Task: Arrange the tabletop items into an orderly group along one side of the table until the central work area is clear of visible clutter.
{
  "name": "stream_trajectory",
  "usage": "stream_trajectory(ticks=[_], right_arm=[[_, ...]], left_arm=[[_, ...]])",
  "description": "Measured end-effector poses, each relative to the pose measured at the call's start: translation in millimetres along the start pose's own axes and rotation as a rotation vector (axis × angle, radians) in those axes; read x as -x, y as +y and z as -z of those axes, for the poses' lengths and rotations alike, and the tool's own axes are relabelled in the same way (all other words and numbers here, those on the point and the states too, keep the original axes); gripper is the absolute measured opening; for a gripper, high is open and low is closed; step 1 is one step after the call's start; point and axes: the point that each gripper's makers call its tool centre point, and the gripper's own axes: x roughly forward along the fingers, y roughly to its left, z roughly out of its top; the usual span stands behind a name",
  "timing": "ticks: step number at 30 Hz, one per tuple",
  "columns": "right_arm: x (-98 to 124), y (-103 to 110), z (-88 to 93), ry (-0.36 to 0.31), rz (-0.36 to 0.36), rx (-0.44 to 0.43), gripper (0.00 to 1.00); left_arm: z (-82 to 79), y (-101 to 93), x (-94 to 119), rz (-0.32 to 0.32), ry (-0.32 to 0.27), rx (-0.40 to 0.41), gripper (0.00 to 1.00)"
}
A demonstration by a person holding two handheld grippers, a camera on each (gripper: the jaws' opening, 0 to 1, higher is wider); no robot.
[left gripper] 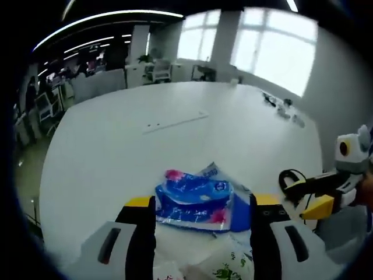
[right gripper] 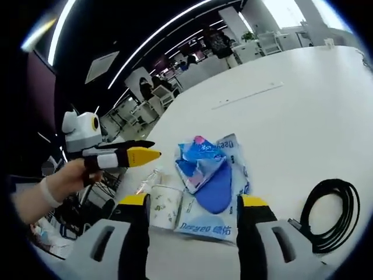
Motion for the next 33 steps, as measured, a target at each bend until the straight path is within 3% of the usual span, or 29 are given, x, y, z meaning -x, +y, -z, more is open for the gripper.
stream_trajectory(ticks=[17,25,33], right_arm=[[-23.3,2.5,6.6,0.042,0.012,-0.007,0.51],[-37.5,-0.8,12.7,0.046,0.031,-0.011,0.42],[-53.3,-3.5,13.9,0.075,0.044,0.001,0.41]], left_arm=[[7.1,39.0,-22.7,-0.02,0.013,0.013,0.55],[7.6,60.4,-37.9,-0.04,0.012,0.056,0.5],[9.3,65.7,-51.6,-0.039,0.012,0.098,0.48]])
